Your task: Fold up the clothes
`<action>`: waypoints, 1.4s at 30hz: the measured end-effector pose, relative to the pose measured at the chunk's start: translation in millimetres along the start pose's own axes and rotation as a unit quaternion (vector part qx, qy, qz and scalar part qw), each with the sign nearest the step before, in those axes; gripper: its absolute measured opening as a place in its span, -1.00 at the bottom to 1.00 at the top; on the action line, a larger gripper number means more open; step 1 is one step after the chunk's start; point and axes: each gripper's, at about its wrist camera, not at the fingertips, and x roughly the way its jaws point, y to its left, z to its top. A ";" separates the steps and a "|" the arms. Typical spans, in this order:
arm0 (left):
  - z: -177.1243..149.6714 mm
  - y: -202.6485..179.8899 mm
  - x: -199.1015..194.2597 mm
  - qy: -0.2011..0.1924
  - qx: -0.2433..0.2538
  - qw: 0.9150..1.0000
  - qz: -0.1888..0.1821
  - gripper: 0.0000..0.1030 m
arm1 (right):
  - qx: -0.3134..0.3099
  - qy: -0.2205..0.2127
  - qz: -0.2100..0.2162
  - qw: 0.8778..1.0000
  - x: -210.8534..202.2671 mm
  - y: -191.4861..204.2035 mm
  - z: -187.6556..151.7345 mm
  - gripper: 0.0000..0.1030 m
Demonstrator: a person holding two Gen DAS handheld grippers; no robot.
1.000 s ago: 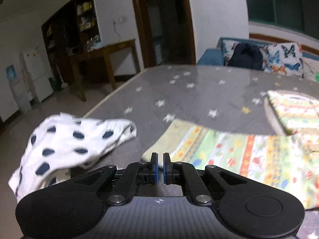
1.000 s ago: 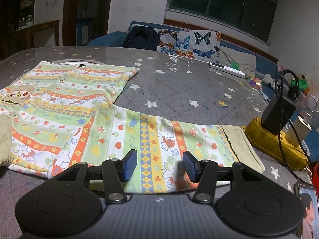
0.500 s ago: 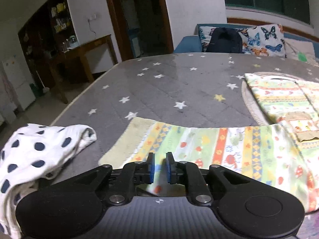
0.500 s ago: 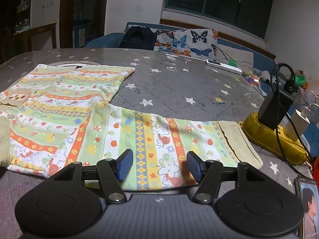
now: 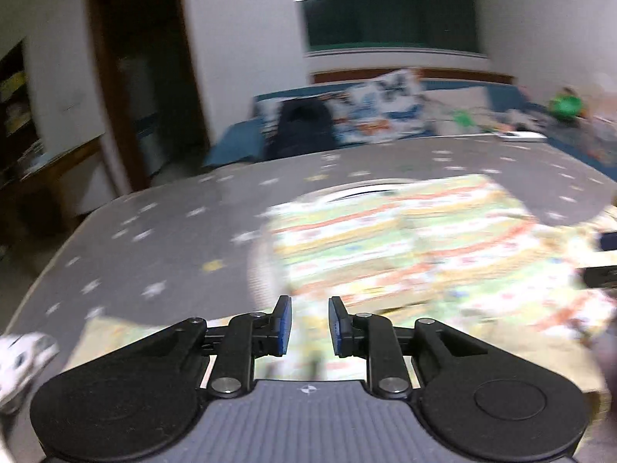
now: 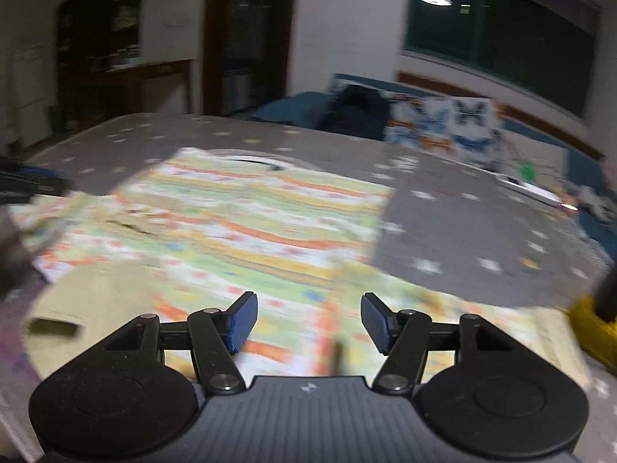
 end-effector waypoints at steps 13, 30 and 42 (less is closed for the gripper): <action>-42.0 -63.7 -6.7 0.010 0.123 0.990 -0.069 -0.56 | -0.027 0.025 0.059 0.998 20.4 43.2 -17.0 0.17; -2.3 -34.9 6.6 0.002 0.090 0.993 -0.072 -0.41 | 0.084 -0.002 -0.032 0.996 6.4 -57.8 -10.3 0.17; -17.2 -29.7 32.7 0.038 0.095 0.993 -0.055 -0.40 | 0.143 0.020 -0.126 0.981 36.9 -132.9 -28.0 0.18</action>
